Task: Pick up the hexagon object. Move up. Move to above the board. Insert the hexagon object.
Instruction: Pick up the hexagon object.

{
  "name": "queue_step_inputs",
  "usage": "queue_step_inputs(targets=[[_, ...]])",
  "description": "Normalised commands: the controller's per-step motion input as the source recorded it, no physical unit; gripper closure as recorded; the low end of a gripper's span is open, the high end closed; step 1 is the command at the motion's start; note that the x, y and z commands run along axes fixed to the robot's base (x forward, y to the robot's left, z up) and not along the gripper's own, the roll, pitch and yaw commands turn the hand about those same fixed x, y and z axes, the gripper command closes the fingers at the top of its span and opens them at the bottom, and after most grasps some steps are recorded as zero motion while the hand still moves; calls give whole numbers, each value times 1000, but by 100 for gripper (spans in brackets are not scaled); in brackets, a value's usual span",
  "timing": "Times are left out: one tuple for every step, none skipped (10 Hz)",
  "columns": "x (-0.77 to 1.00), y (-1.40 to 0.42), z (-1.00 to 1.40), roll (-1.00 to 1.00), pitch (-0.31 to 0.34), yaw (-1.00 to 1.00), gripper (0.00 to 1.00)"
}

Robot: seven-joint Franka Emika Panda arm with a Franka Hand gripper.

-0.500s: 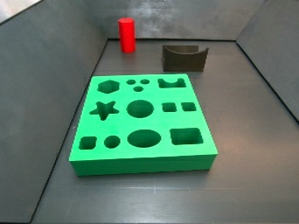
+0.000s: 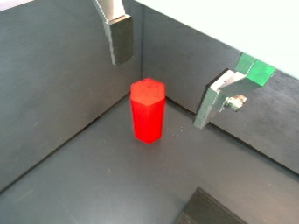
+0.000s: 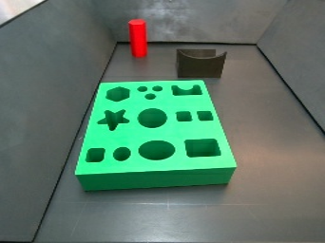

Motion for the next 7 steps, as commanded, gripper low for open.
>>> queue_step_inputs(targets=[[-214, 206, -160, -114, -166, -477, 0], [-209, 263, -160, -80, -130, -420, 0], [-169, 257, -149, -51, -103, -366, 0], [-171, 277, -177, -34, -96, -323, 0], [-134, 303, -217, -26, -94, -286, 0], [-91, 246, -263, -50, -139, -289, 0], [-126, 214, -314, -34, -169, -291, 0]])
